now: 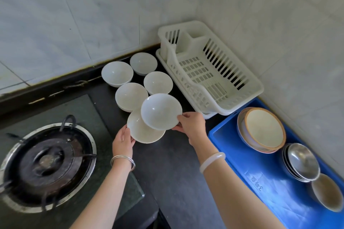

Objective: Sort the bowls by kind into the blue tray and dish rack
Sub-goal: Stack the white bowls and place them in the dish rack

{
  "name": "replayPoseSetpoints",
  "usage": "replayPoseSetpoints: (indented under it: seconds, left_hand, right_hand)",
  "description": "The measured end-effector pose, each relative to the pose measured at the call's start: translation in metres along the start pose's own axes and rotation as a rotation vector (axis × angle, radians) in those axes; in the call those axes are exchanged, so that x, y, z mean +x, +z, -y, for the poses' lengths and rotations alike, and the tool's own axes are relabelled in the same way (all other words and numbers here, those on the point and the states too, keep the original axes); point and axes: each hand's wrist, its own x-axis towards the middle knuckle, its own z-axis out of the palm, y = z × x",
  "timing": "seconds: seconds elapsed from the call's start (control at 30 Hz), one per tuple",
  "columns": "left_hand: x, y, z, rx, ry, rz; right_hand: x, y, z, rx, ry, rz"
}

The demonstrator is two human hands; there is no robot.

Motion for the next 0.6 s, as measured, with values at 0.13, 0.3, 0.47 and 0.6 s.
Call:
replayPoseSetpoints:
  seconds: [0.13, 0.3, 0.47, 0.6]
  left_hand:
    - [0.005, -0.003, -0.002, -0.007, -0.026, 0.005]
    - [0.009, -0.006, -0.004, -0.01, -0.054, 0.035]
    - [0.012, -0.008, -0.002, 0.043, -0.046, 0.051]
    - [0.013, -0.009, -0.001, 0.086, -0.022, 0.062]
  right_hand:
    - [0.0, 0.018, -0.002, -0.174, 0.028, 0.023]
    - [-0.003, 0.03, -0.005, -0.353, 0.013, 0.024]
    - [-0.003, 0.034, -0.005, -0.45, 0.032, 0.038]
    - [0.002, 0.035, -0.009, -0.469, 0.044, 0.048]
